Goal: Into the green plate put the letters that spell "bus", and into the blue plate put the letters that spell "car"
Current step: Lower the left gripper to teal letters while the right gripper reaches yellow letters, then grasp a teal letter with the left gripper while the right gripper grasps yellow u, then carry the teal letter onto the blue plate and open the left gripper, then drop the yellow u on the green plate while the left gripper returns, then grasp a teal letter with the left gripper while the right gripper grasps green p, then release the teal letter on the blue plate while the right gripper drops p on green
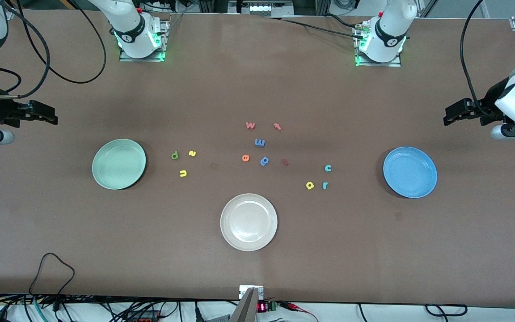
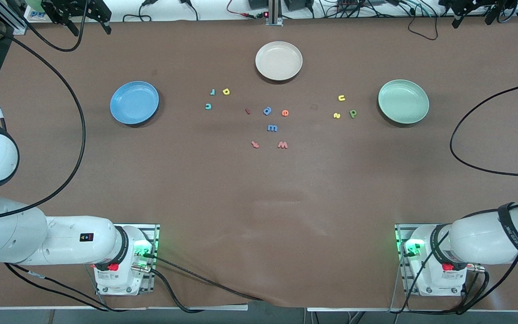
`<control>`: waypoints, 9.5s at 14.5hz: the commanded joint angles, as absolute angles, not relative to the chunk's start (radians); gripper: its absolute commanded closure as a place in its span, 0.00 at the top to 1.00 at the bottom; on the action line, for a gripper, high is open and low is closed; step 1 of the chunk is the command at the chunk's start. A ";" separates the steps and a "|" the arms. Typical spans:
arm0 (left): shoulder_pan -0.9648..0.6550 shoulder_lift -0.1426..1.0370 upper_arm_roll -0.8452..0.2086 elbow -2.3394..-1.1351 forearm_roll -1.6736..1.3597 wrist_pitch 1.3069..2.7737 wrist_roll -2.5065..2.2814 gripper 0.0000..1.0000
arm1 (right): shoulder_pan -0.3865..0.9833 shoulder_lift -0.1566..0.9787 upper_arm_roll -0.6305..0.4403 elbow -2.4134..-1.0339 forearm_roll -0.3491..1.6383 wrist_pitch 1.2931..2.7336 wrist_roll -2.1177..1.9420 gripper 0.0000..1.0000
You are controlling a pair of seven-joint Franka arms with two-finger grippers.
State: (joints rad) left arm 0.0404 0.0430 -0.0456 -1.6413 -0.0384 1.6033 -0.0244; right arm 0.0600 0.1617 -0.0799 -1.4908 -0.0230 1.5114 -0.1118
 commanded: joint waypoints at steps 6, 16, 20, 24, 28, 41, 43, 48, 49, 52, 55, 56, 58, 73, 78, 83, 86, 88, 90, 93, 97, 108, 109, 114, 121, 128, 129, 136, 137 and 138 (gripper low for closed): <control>0.031 0.096 -0.066 -1.693 -0.018 1.603 -0.003 1.00 | 0.063 0.172 -0.075 -1.465 -0.055 1.497 -0.080 1.00; -0.190 0.495 -0.110 -1.675 -0.023 1.938 -0.023 0.94 | 0.236 0.236 -0.064 -1.808 -0.037 1.877 -0.034 1.00; -0.248 0.609 -0.110 -1.675 -0.031 2.067 -0.078 0.86 | 0.302 0.336 -0.064 -1.819 -0.025 2.002 0.030 0.85; -0.273 0.690 -0.110 -1.675 -0.031 2.154 -0.121 0.85 | 0.363 0.426 -0.064 -1.818 0.020 2.117 0.103 0.49; -0.287 0.696 -0.110 -1.680 -0.031 2.154 -0.135 0.78 | 0.405 0.480 -0.064 -1.812 0.040 2.172 0.178 0.48; -0.310 0.730 -0.110 -1.681 -0.026 2.155 -0.164 0.48 | 0.448 0.600 -0.064 -1.804 0.064 2.376 0.183 0.49; -0.310 0.733 -0.110 -1.680 -0.022 2.157 -0.164 0.42 | 0.471 0.617 -0.064 -1.802 0.066 2.379 0.202 0.49; -0.310 0.738 -0.110 -1.678 -0.018 2.157 -0.163 0.21 | 0.482 0.644 -0.067 -1.790 0.058 2.396 0.221 0.49; -0.308 0.736 -0.110 -1.678 -0.018 2.157 -0.161 0.19 | 0.480 0.646 -0.069 -1.790 0.054 2.396 0.219 0.49; -0.301 0.724 -0.110 -1.678 -0.018 2.149 -0.153 0.17 | 0.480 0.646 -0.080 -1.790 0.048 2.395 0.215 0.49; -0.278 0.664 -0.107 -1.678 -0.018 2.100 -0.149 0.13 | 0.479 0.647 -0.083 -1.796 0.037 2.393 0.210 0.49; -0.272 0.640 -0.100 -1.677 -0.018 2.079 -0.149 0.12 | 0.479 0.649 -0.083 -1.798 0.037 2.391 0.212 0.49; -0.223 0.595 -0.091 -1.678 -0.017 2.047 -0.143 0.12 | 0.479 0.658 -0.083 -1.799 0.037 2.390 0.212 0.49; 0.081 0.558 -0.092 -1.779 0.112 1.982 0.075 0.37 | 0.469 0.647 -0.083 -1.802 0.035 2.381 0.199 0.00; 0.068 0.557 -0.107 -1.717 0.112 1.974 0.078 0.93 | 0.286 0.485 -0.081 -1.848 0.035 2.168 0.069 0.00; 0.040 0.593 -0.212 -1.634 0.095 1.985 -0.016 0.61 | 0.138 0.410 -0.081 -1.991 0.034 2.147 -0.077 0.00; -0.037 0.669 -0.213 -1.536 0.092 1.987 -0.109 0.56 | 0.127 0.416 -0.081 -2.013 0.032 2.166 -0.080 0.34; -0.072 0.707 -0.213 -1.503 0.033 1.988 -0.114 0.55 | 0.123 0.417 -0.081 -2.010 0.028 2.168 -0.078 0.89; -0.100 0.729 -0.213 -1.485 0.002 2.009 -0.135 0.54 | 0.133 0.405 -0.074 -2.003 0.029 2.168 -0.061 0.93; -0.139 0.758 -0.210 -1.483 0.009 2.075 -0.178 0.53 | 0.205 0.405 -0.067 -1.990 0.046 2.206 0.099 0.87; -0.143 0.799 -0.212 -1.483 0.000 2.138 -0.179 0.50 | 0.319 0.417 -0.066 -1.991 0.046 2.249 0.349 0.48; -0.176 0.833 -0.212 -1.482 0.000 2.163 -0.201 0.50 | 0.391 0.488 -0.057 -2.000 0.046 2.321 0.498 0.49; -0.178 0.833 -0.212 -1.482 0.000 2.164 -0.209 0.50 | 0.394 0.494 -0.054 -2.002 0.046 2.327 0.511 0.49; -0.195 0.847 -0.212 -1.482 0.009 2.197 -0.212 0.49 | 0.411 0.514 -0.048 -2.003 0.046 2.350 0.538 0.49; -0.201 0.847 -0.207 -1.482 0.032 2.197 -0.202 0.26 | 0.422 0.534 -0.046 -2.003 0.046 2.372 0.541 0.49; -0.216 0.850 -0.209 -1.483 0.110 2.197 -0.206 0.10 | 0.423 0.538 -0.046 -2.003 0.046 2.373 0.541 0.45; -0.213 0.847 -0.207 -1.483 0.110 2.197 -0.199 0.07 | 0.423 0.538 -0.046 -2.003 0.046 2.373 0.543 0.45; -0.190 0.805 -0.204 -1.491 0.110 2.184 -0.195 0.01 | 0.426 0.538 -0.046 -2.005 0.046 2.370 0.542 0.36; -0.184 0.795 -0.203 -1.494 0.110 2.183 -0.195 0.01 | 0.426 0.538 -0.046 -2.005 0.046 2.370 0.541 0.31; -0.173 0.784 -0.202 -1.494 0.110 2.181 -0.195 0.01 | 0.426 0.538 -0.046 -2.005 0.046 2.370 0.541 0.24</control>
State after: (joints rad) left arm -0.1876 0.8192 -0.2046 -1.4904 0.0888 2.1954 -0.2055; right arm 0.4219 0.5361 -0.0471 -1.9923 0.0420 2.3655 0.5287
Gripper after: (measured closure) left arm 0.877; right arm 0.683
